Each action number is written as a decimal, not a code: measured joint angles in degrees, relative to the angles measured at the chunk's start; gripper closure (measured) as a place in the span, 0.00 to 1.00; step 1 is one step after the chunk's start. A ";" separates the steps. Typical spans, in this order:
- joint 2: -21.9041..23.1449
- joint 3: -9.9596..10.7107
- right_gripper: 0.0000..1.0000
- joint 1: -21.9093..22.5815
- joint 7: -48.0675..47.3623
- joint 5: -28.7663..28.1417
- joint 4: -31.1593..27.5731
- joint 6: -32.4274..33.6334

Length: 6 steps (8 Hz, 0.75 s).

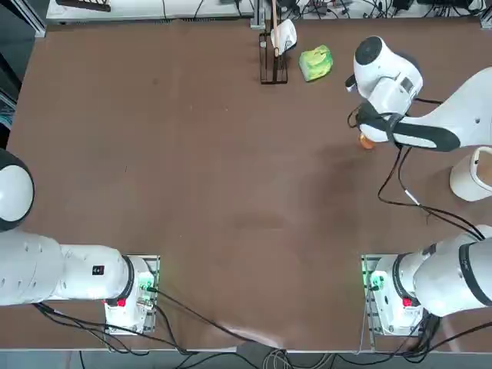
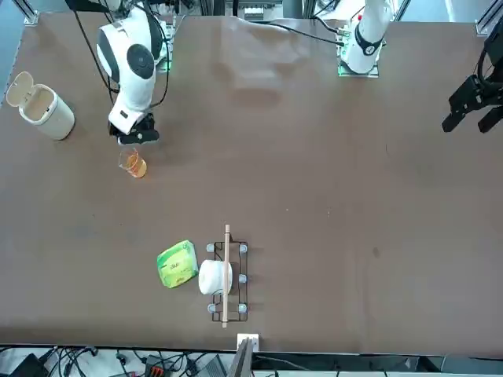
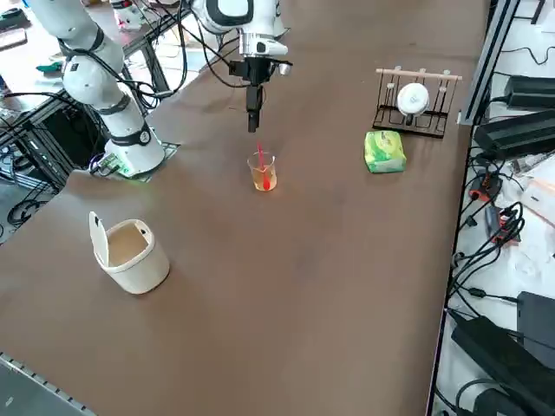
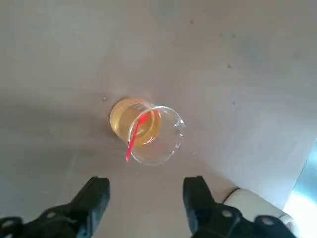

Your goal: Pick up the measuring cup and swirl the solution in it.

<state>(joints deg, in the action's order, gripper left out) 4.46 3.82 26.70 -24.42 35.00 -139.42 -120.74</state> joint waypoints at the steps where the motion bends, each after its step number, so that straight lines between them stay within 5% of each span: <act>1: -0.07 0.00 0.16 0.01 -1.72 2.09 -0.81 -0.90; 6: -3.72 -0.02 0.26 1.30 -11.73 7.15 -3.06 -5.99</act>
<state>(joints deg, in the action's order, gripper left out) 0.74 3.80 28.00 -36.15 42.15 -142.49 -126.73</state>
